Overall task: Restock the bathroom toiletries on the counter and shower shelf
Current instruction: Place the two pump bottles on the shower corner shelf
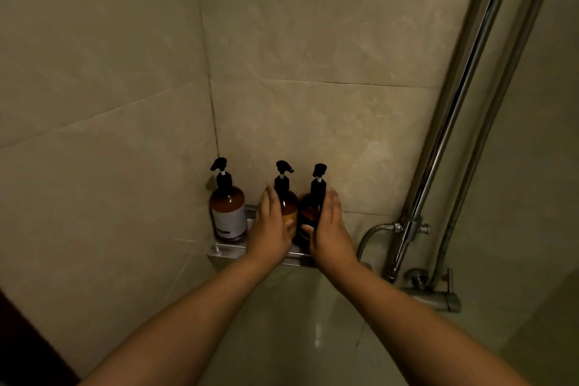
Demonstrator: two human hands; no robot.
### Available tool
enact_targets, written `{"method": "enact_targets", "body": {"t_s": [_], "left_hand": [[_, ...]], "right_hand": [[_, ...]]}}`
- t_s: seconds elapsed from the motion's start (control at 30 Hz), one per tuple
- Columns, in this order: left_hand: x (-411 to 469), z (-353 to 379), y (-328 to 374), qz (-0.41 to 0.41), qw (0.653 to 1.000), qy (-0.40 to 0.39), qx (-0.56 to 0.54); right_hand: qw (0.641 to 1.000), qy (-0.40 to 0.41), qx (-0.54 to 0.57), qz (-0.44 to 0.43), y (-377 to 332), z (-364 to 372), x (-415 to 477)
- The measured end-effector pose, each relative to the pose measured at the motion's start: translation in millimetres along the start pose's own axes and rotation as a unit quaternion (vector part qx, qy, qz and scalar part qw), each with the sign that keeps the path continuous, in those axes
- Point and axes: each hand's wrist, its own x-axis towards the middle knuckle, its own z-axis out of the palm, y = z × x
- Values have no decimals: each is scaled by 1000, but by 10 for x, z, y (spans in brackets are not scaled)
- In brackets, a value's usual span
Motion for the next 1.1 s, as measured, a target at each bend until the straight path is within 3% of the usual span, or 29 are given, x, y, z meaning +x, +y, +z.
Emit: {"method": "enact_targets", "body": {"t_s": [0.23, 0.4, 0.77, 1.1], "left_hand": [[-199, 26, 84, 40, 970, 5, 241], [-172, -12, 118, 19, 963, 3, 268], [-167, -191, -24, 52, 963, -7, 264], [-169, -389, -190, 35, 936, -20, 350]], "right_hand": [[997, 22, -61, -40, 68, -93, -131], [991, 26, -84, -104, 119, -131, -171], [996, 27, -41, -70, -48, -73, -51], [997, 35, -23, -66, -254, 76, -44]]}}
